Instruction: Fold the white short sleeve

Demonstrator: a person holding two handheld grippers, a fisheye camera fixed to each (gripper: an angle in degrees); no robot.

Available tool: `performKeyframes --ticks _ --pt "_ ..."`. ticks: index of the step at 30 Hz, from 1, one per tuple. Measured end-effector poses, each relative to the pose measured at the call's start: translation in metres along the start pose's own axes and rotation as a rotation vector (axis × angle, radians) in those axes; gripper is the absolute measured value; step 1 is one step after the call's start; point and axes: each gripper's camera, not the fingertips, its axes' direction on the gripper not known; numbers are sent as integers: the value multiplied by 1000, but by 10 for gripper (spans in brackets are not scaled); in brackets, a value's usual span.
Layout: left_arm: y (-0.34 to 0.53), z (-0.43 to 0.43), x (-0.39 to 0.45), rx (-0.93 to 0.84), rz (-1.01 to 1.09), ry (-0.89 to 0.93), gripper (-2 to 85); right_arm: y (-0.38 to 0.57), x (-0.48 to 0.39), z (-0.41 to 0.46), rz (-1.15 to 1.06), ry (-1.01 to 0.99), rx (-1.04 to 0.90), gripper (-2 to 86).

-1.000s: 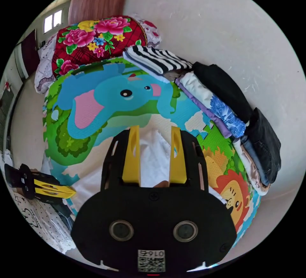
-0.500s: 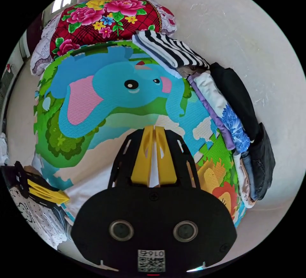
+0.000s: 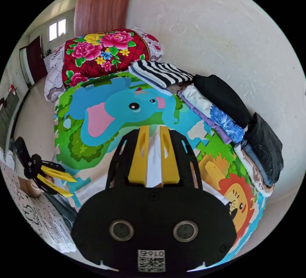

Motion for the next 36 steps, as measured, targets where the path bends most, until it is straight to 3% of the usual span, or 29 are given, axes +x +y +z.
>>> performKeyframes --ticks 6,18,25,29,33,36 --pt "2 3 7 47 -28 -141 4 -1 -15 37 -110 142 -142 40" --pt "16 0 0 46 3 -69 -10 -9 14 114 -79 147 -286 -3" --pt "22 0 -5 54 -37 -21 -10 17 52 115 2 71 -155 -1" --pt "26 -3 -10 66 -91 14 -10 47 106 76 152 140 -39 13" --pt "18 -9 8 91 -55 -43 -10 77 148 70 144 27 -195 102" --pt "10 -1 27 87 35 -38 -10 106 174 66 172 40 -249 122"
